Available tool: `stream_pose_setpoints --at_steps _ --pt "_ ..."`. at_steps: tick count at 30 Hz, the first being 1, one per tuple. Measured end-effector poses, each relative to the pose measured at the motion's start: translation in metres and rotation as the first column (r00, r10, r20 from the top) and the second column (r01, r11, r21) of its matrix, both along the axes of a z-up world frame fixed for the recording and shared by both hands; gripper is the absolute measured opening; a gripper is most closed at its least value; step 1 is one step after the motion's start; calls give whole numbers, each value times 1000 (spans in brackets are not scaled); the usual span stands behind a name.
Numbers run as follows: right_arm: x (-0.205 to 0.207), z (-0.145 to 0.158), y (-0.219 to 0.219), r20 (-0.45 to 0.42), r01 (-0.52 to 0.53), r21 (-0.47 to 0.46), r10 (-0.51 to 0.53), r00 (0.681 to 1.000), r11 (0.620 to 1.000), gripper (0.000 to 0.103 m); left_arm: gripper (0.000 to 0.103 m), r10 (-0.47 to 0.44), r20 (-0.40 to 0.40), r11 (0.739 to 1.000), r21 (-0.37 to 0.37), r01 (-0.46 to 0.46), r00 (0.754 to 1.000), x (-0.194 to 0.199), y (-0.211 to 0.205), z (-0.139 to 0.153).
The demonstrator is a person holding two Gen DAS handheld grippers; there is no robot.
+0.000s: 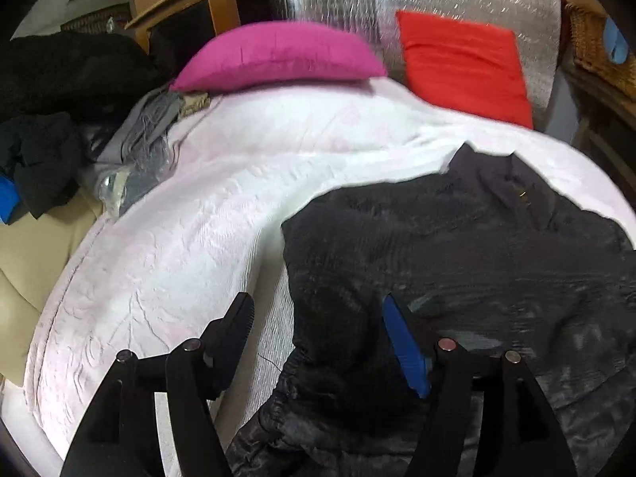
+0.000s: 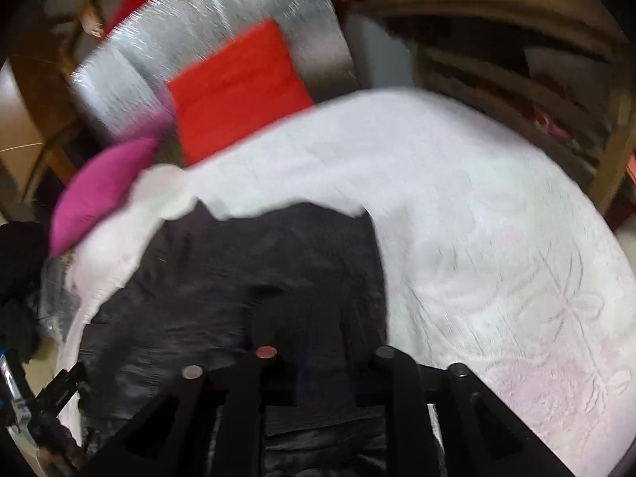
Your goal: Fold large clothes
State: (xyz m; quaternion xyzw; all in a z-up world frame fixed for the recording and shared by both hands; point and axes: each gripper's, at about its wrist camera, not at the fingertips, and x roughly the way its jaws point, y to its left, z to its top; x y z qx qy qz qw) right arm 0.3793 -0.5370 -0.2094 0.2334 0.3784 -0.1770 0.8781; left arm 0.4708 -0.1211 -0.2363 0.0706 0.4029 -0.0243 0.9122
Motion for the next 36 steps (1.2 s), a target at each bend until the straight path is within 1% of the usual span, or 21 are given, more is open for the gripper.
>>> stream_pose_setpoints --at_steps 1,2,3,4,7,8,9,10,12,13,14,15,18,21,23,26,28,29,33,35,36 --pt "-3 5 6 20 -16 -14 17 1000 1000 73 76 -17 14 1000 -8 17 1000 -4 -2 5" --pt "-5 7 10 33 -28 -13 29 999 1000 89 79 -31 24 999 -14 31 999 -8 -3 8" --pt "-8 9 16 67 -50 -7 51 996 999 89 83 -52 38 998 -22 53 998 -15 -6 12" --pt "-13 12 23 91 -68 -8 68 994 998 89 84 -67 46 997 -24 68 997 -19 -8 14" --pt "-9 13 40 75 -111 -21 112 991 994 87 84 -114 44 993 -12 115 993 -28 -14 15" --pt "-7 9 47 57 -130 -18 131 990 991 81 84 -120 36 993 -8 120 992 -30 -16 13" --pt "-5 6 51 35 -137 -28 138 990 990 77 84 -123 26 992 -6 123 992 -31 -17 11" --pt "-1 0 56 -4 -148 -38 148 989 988 72 84 -129 2 992 -8 129 992 -31 -18 6" --pt "4 -14 62 -74 -178 -17 176 982 984 62 84 -146 -62 989 -13 145 987 -29 -20 -5" --pt "9 -24 63 -127 -180 -10 178 976 984 57 84 -153 -102 988 -14 152 983 -27 -21 -14" --pt "9 -31 64 -171 -174 -19 168 971 985 56 84 -152 -130 988 -17 151 980 -25 -21 -21" --pt "9 -36 64 -187 -174 -22 167 968 985 56 84 -150 -137 989 -24 148 979 -26 -20 -24" --pt "-2 -24 64 -139 -160 -4 157 978 987 56 84 -143 -126 990 -25 141 982 -32 -15 -17" --pt "-25 -4 63 -42 -166 17 167 985 986 57 84 -159 -49 987 -21 158 986 -55 -9 2" --pt "-46 10 62 16 -177 27 176 984 984 64 84 -175 -1 984 -22 175 985 -72 -3 13" --pt "-77 19 56 76 -171 74 165 983 983 68 84 -203 62 978 -28 205 977 -98 7 25" --pt "-106 21 53 97 -159 108 149 984 981 68 84 -208 96 977 -27 212 973 -113 16 30" --pt "-113 21 53 99 -154 114 143 985 981 68 84 -205 111 977 -27 209 972 -122 21 31" --pt "-154 21 53 123 -141 137 124 985 981 68 85 -169 145 983 -42 177 975 -161 46 31" --pt "-172 16 53 127 -138 141 120 985 980 68 87 -151 155 986 -54 161 976 -174 56 29" --pt "-184 16 53 126 -140 143 122 984 980 68 90 -135 163 987 -61 146 977 -186 64 27"
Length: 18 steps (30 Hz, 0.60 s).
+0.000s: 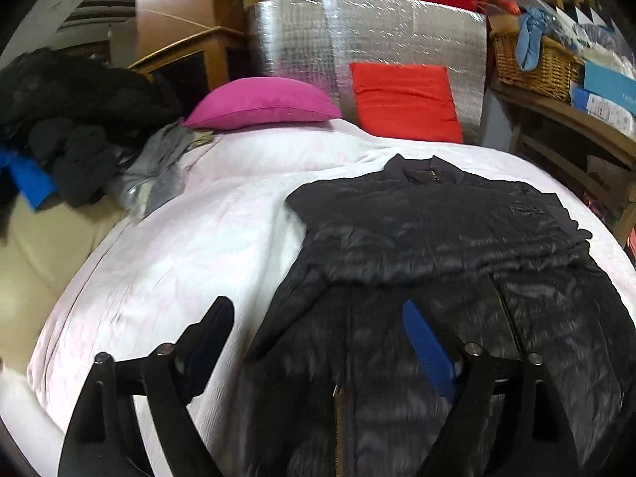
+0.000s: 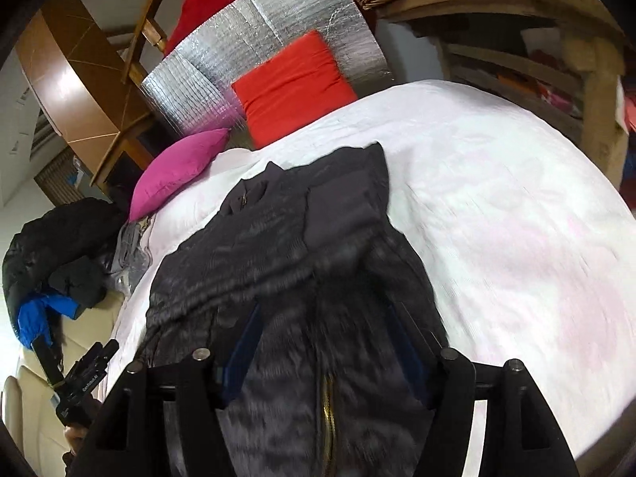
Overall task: Fold large clothes
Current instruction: 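Lift the hem with both grippers and fold it toward the collar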
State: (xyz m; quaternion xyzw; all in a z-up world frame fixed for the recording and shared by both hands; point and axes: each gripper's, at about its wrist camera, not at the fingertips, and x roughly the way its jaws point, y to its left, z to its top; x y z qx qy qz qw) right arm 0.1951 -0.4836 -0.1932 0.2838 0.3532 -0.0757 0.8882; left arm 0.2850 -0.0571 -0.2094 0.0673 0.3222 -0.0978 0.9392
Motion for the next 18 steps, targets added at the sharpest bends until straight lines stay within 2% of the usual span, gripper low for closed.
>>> stream_pose_setpoints --at_steps 3,4,8,13,15,18 --pt "-30 -7 3 -13 -10 23 11 1000 1000 69 91 35 -8 999 -7 -35 999 -24 17 -9" --pt "-37 -10 4 -21 -12 35 12 1000 999 72 92 44 -13 999 -9 -44 999 -32 21 -11" --pt "-69 -22 11 -66 -17 46 20 998 999 75 95 49 -73 998 -40 -52 996 -58 43 -26" --pt "-92 -37 27 -152 -32 37 37 988 999 75 95 87 -119 996 24 -84 989 -83 52 -38" --pt "-98 -42 34 -184 -44 53 53 981 998 75 95 91 -155 996 -2 -92 984 -93 60 -41" --pt "-102 -50 45 -237 -72 14 73 969 997 75 95 109 -243 991 -45 -124 964 -103 75 -48"
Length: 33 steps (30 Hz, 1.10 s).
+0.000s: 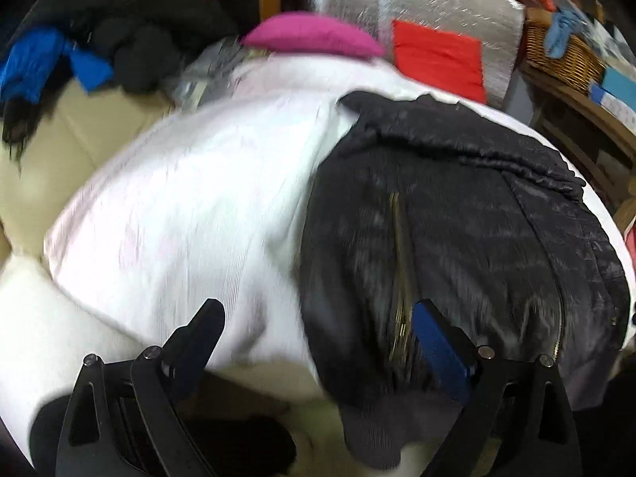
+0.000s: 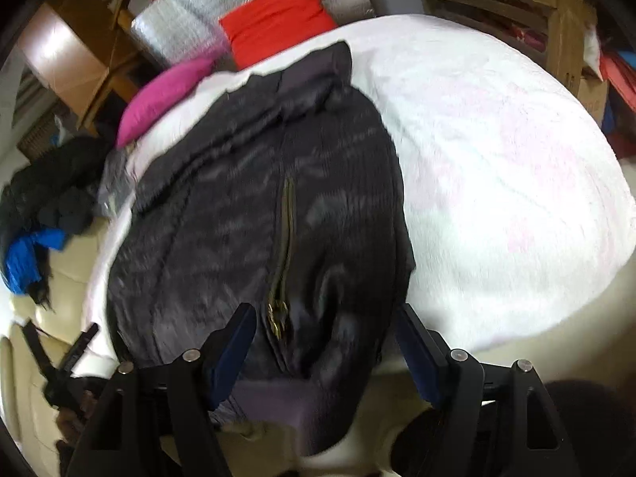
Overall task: Fold large clothes
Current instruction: 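Lift the hem with both grippers and fold it toward the collar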
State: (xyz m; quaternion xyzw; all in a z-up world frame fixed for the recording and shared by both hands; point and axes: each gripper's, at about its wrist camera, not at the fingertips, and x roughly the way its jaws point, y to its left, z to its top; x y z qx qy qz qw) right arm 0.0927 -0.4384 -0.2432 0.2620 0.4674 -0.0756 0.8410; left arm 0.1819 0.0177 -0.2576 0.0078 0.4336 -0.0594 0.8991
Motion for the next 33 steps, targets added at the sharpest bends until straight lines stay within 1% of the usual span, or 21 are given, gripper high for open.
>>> stream_pose_setpoints --at_steps 2,5,6,9,10,13,17,22,24,25,26,27,28,29,30,31,32,33 --pt "-3 -8 3 -28 -8 0 8 1000 1000 75 95 9 -74 999 -43 -13 997 -4 9 -10" --pt "-7 -23 2 -68 -7 29 9 998 1000 75 95 54 -128 995 -82 -65 990 -9 20 -21" --pt "-8 -26 1 -80 -5 30 8 997 1000 75 95 70 -159 992 -90 -85 985 -7 23 -25" --pt "-13 -38 -4 -111 13 53 -7 994 998 75 95 64 -221 985 -140 -97 973 -6 23 -34" --pt "-14 -42 -6 -118 18 66 -11 993 998 75 95 55 -220 985 -148 -89 974 -7 20 -35" --pt "-14 -50 -7 -127 28 90 -16 992 996 75 95 9 -189 991 -131 -35 982 -11 5 -34" --pt "-9 -57 1 -142 -9 89 21 990 996 75 95 -25 -179 993 -121 3 984 -14 -8 -36" --pt "-6 -70 12 -169 -28 90 43 985 996 76 95 -70 -242 989 -140 36 968 -10 -22 -54" --pt "-5 -73 18 -163 -52 95 67 984 994 76 94 -88 -257 987 -154 49 962 -11 -26 -60" --pt "-5 -73 22 -151 -63 86 76 986 994 76 85 -99 -258 985 -160 58 961 -11 -29 -62" --pt "-4 -73 26 -146 -71 66 80 986 995 76 79 -116 -259 983 -166 74 959 -12 -31 -63" --pt "-4 -72 29 -146 -78 49 84 986 996 75 69 -130 -261 983 -160 90 957 -12 -35 -64" --pt "-4 -71 32 -143 -82 35 86 986 996 72 59 -128 -254 985 -145 93 959 -12 -38 -64" --pt "-5 -68 35 -129 -87 15 89 988 996 68 51 -126 -243 986 -137 95 962 -13 -38 -63" --pt "-6 -65 37 -122 -96 6 96 988 995 58 42 -126 -233 986 -136 96 964 -13 -37 -61" --pt "-8 -61 39 -115 -103 0 102 988 995 47 42 -128 -234 984 -152 94 964 -14 -34 -60" --pt "-11 -54 40 -95 -108 -4 108 990 994 40 42 -127 -238 982 -168 88 963 -13 -32 -60" --pt "-13 -49 41 -80 -113 -10 112 991 994 40 42 -124 -244 979 -186 79 962 -12 -30 -61"
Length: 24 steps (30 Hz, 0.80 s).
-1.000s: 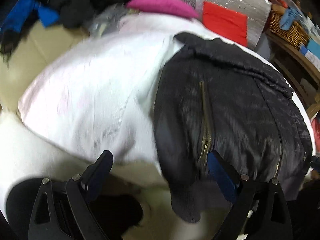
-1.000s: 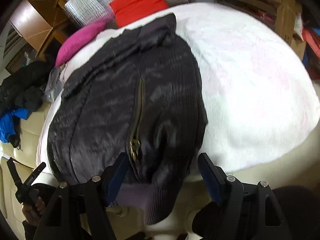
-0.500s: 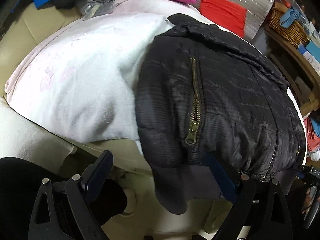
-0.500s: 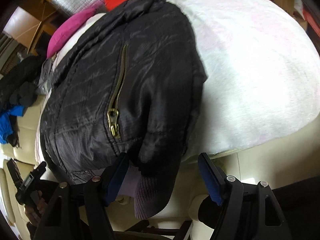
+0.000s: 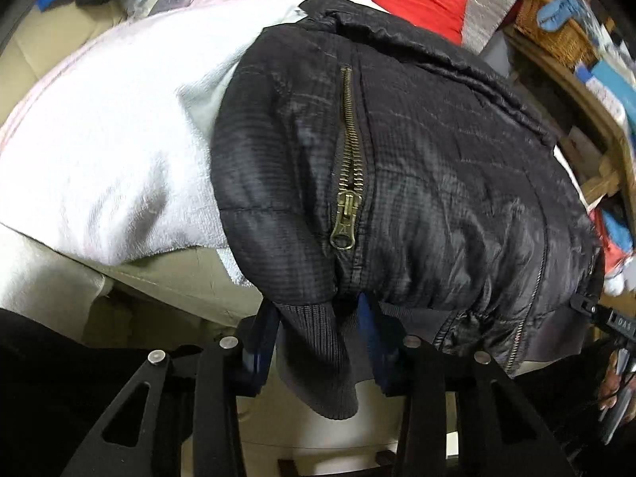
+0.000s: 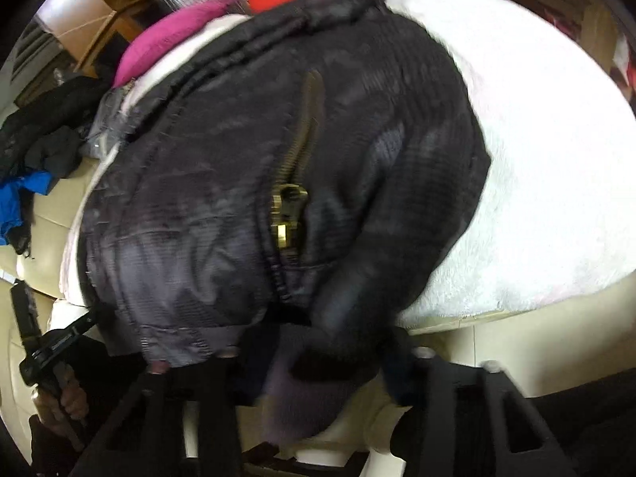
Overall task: Fold large clothes
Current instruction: 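Lift the hem with both grippers and fold it toward the collar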
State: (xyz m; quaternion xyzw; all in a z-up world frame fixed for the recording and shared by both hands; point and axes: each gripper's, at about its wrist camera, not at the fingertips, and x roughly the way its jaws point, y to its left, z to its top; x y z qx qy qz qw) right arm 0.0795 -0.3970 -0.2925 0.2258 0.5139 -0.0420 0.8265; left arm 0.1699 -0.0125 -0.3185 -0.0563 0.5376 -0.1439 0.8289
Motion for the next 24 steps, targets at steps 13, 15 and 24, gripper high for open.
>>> stream_pose_setpoints --at_steps 13,15,24 --pt "6 -15 -2 -28 15 73 -13 1000 997 73 51 -49 -93 999 -26 46 995 7 -8 -25" --pt "11 -13 4 -18 5 40 -4 1000 999 65 37 -47 -75 999 -21 46 996 7 -7 -24" --pt "4 17 7 71 -52 13 51 996 999 37 18 -40 -51 998 -56 38 998 2 6 -13"
